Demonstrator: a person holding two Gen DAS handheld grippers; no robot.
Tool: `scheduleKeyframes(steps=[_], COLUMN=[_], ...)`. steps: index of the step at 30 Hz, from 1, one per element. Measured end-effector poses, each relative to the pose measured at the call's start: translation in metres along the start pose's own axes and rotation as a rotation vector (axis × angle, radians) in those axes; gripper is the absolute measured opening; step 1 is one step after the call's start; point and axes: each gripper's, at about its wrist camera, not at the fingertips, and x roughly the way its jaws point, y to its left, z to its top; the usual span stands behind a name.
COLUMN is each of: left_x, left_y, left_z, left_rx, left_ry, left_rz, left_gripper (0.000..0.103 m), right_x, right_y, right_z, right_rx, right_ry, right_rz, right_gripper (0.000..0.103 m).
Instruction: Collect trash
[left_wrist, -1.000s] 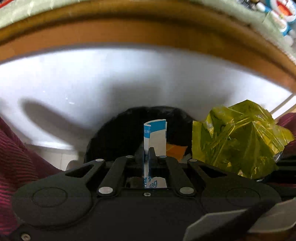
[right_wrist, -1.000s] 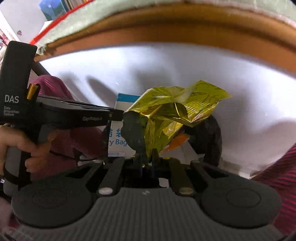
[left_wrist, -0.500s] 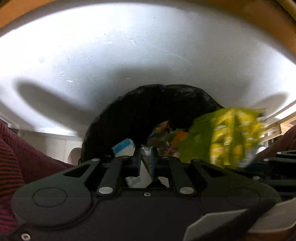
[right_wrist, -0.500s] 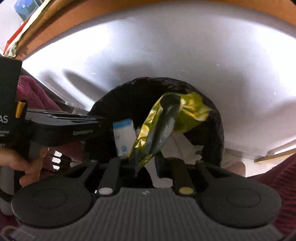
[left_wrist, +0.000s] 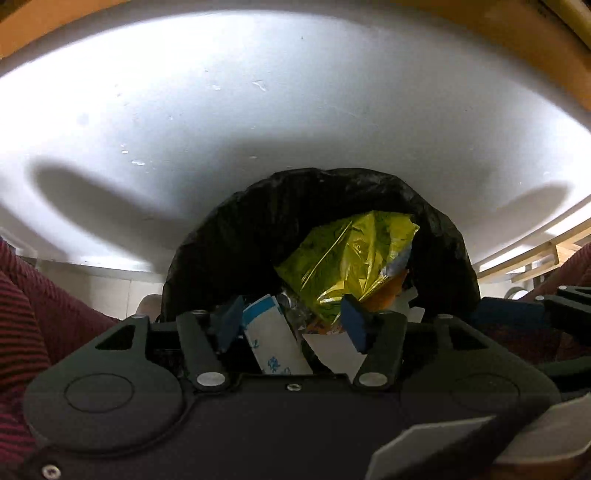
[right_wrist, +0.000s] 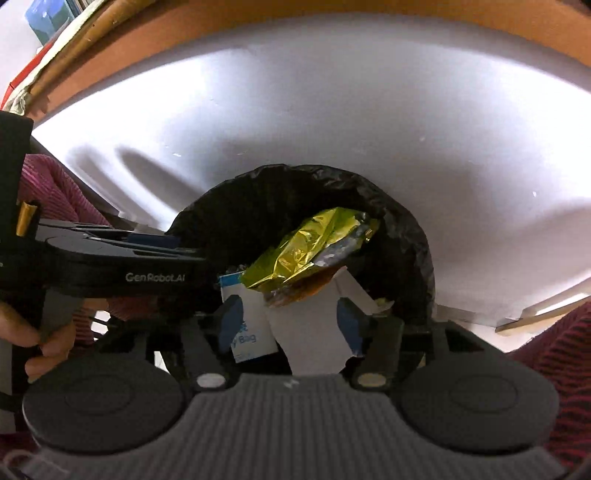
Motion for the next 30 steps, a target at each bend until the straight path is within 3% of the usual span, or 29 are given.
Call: scheduleKeyframes(steps=[5, 10, 30], left_x=[-0.0015, -0.0025, -0.0011], left_y=[-0.0017, 0.0001, -0.0002], left_z=[-0.0020, -0.0036, -0.0056], left_rx=[-0.001, -0.006, -0.010], left_ry=[0.009, 0.008, 0.011], left_rz=[-0.001, 0.002, 0.018], left_gripper=[0.061, 0.071, 0.079], right_x=[-0.0005, -0.0003, 0.0020], right_y=[0.0019, 0.0019, 0.0013], right_z=[-0.0011, -0.0014, -0.0033], right_rx=[-0.004, -0.003, 0.006], right_ry=[-0.009, -0.014, -0.011], right_rz=[-0.018, -0.026, -0.039], right_gripper=[0.077, 0.080, 0.088])
